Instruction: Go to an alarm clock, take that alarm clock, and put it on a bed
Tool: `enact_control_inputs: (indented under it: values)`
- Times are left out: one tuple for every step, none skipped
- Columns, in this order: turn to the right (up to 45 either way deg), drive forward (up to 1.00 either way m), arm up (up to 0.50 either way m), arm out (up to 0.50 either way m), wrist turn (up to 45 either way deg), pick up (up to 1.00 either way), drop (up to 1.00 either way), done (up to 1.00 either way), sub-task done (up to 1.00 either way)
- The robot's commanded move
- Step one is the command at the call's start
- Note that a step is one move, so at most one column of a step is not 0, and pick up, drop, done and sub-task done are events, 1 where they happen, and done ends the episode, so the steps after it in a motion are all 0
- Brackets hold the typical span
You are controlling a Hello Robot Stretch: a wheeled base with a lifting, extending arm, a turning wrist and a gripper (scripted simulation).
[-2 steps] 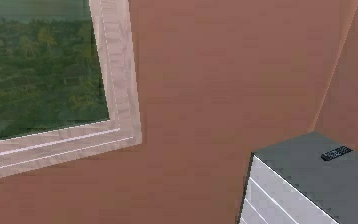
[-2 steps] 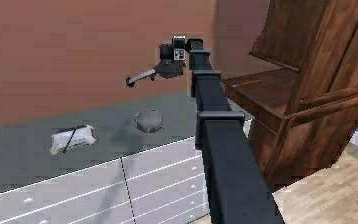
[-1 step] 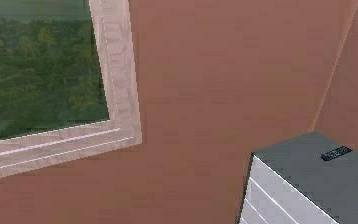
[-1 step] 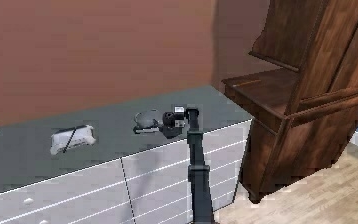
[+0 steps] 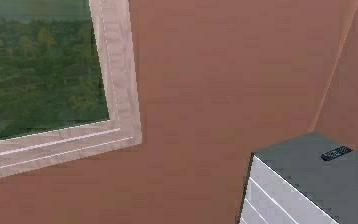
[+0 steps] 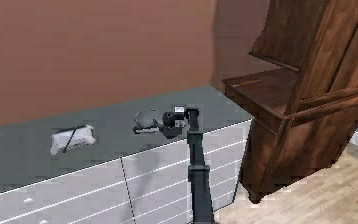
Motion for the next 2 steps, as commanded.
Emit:
enact_control_inputs:
  values:
    - [0.0,0.0,0.1,0.0,0.0,0.0,0.0,0.0,0.0]
    - [0.0,0.0,0.14,0.0,0.0,0.0,0.0,0.0,0.0]
